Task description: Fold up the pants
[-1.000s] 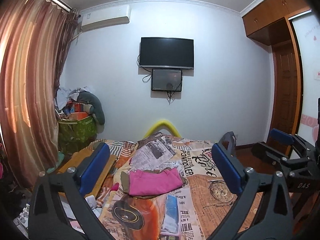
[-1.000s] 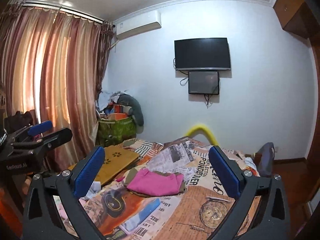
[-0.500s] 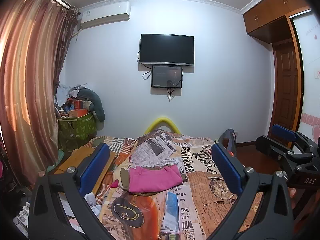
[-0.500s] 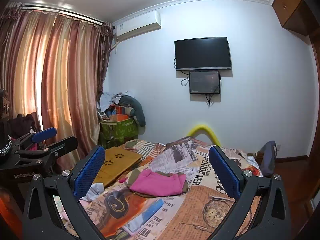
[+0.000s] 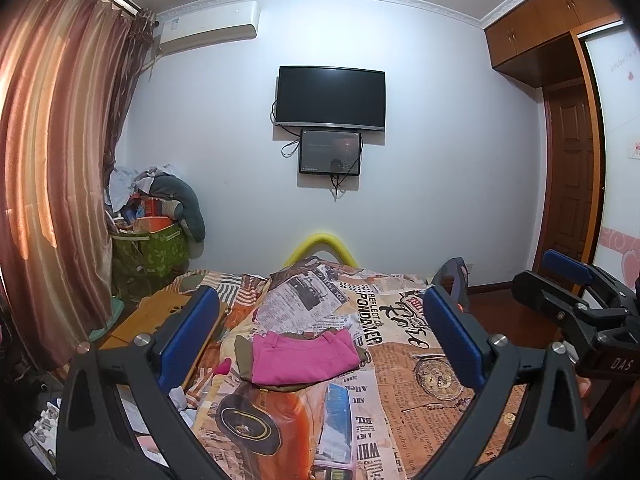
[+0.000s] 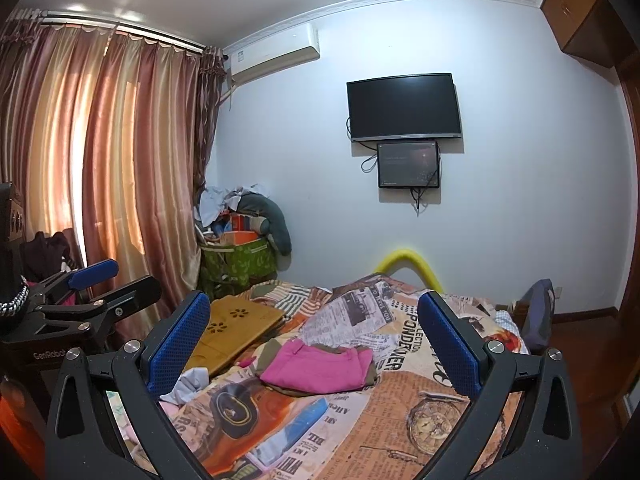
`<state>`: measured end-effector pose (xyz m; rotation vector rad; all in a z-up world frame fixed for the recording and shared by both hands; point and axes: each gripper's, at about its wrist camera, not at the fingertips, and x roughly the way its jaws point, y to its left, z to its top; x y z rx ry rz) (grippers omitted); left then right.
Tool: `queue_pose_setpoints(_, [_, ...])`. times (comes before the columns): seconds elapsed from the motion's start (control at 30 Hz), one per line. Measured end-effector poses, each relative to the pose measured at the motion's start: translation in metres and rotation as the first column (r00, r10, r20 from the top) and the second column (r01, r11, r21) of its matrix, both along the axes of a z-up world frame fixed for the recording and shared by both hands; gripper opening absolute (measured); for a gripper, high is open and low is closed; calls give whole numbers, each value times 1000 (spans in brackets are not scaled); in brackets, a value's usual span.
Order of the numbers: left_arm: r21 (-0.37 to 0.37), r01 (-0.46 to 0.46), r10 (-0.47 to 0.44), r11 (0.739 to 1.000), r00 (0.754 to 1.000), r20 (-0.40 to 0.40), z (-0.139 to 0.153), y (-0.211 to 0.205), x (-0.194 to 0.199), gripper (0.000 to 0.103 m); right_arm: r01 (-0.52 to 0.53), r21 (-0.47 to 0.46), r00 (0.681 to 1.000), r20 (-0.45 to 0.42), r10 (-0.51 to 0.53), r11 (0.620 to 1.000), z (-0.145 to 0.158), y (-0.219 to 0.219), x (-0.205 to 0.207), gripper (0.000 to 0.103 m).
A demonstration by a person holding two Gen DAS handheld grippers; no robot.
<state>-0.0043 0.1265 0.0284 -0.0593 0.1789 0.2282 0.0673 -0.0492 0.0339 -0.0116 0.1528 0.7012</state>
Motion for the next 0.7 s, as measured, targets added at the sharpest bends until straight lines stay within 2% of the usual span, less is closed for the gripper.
queue_pose_setpoints(0.7, [-9, 15, -15, 1000, 1000, 0, -2, -2, 3, 103, 5, 5, 1000, -7, -5, 1000, 3, -3, 1, 103])
